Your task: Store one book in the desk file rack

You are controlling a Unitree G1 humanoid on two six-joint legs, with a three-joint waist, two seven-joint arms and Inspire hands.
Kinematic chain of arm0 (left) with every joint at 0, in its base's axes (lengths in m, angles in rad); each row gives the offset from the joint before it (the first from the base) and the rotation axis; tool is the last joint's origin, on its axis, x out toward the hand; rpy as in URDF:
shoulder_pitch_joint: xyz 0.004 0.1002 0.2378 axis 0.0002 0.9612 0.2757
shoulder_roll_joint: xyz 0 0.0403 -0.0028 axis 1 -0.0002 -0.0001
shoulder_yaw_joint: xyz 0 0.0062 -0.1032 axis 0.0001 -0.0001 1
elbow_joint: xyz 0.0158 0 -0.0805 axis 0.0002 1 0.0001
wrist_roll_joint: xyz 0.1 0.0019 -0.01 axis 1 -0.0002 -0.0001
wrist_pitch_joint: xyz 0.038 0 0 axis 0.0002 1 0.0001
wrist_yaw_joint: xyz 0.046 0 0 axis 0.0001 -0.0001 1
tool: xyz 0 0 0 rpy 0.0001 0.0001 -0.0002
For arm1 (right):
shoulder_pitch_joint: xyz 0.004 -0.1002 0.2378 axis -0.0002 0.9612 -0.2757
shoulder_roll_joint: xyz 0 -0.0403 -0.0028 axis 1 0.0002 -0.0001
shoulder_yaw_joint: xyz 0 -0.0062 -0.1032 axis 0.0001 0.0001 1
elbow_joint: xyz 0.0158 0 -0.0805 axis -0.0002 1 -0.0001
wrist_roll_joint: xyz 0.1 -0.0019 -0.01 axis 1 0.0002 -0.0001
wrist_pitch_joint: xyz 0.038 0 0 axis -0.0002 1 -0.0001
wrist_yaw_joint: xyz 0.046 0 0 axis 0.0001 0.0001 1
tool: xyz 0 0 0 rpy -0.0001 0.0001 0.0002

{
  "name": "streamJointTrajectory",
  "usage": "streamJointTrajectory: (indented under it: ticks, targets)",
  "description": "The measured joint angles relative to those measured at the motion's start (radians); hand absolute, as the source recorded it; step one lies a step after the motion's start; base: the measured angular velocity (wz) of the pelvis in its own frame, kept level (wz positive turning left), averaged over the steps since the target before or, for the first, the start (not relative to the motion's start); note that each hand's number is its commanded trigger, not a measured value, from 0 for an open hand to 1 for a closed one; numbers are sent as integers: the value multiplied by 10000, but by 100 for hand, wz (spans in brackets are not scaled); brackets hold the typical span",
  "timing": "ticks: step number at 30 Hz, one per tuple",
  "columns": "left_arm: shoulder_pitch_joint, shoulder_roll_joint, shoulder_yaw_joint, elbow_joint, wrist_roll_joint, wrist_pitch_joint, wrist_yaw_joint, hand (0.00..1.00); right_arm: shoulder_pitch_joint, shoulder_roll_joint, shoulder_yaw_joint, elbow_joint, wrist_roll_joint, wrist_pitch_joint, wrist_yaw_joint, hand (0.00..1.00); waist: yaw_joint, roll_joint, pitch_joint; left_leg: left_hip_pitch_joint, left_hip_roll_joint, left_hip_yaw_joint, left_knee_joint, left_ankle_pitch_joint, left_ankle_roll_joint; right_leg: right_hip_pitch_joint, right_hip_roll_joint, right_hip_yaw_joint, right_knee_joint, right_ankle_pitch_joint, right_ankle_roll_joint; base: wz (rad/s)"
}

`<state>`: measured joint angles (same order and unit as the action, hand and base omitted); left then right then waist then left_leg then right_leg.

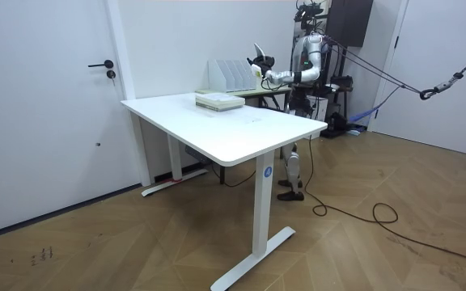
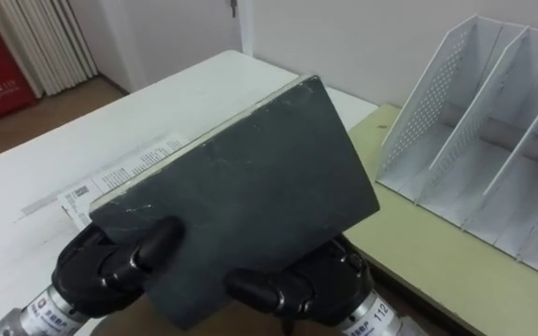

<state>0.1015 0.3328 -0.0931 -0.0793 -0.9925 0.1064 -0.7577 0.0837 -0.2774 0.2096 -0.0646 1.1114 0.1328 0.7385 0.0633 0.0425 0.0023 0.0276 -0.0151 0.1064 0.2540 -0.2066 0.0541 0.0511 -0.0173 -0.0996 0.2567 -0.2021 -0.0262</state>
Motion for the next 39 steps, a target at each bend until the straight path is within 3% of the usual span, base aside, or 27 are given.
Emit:
streamJointTrajectory:
  ticks: [8,20,21,22,33,39]
  targets:
    - [85,-28,27,406,8,325,15,100,-2,36,-524,-12,1435,12,-61,0,20,37,-30,22,7,26,-6,1,0,15,1,9,1,1,-4,0]
    - [86,-40,27,407,12,397,40,100,-2,178,-790,-15,1577,-3,-313,0,30,-29,-29,51,14,73,-10,2,-1,9,6,36,-7,-1,-7,0]
    - [86,-41,28,407,13,397,40,100,-2,187,-791,-15,1578,-3,-329,16,30,-38,-28,59,15,75,-11,2,-1,8,6,36,-9,0,-7,0]
    - [86,-41,28,407,14,397,41,100,-2,198,-790,-15,1579,-3,-380,100,29,-54,-21,92,15,79,-23,1,-1,6,6,36,-15,0,-7,0]
    - [89,-51,158,407,30,397,35,100,109,189,-824,-282,1580,-6,-378,100,210,-28,-59,199,35,282,-163,1,-2,57,5,104,-158,18,-3,-5]
    - [86,-52,120,400,56,400,-252,100,147,193,-812,-300,1544,0,-373,100,214,92,-59,205,36,281,-210,0,-2,92,10,97,-150,35,1,0]
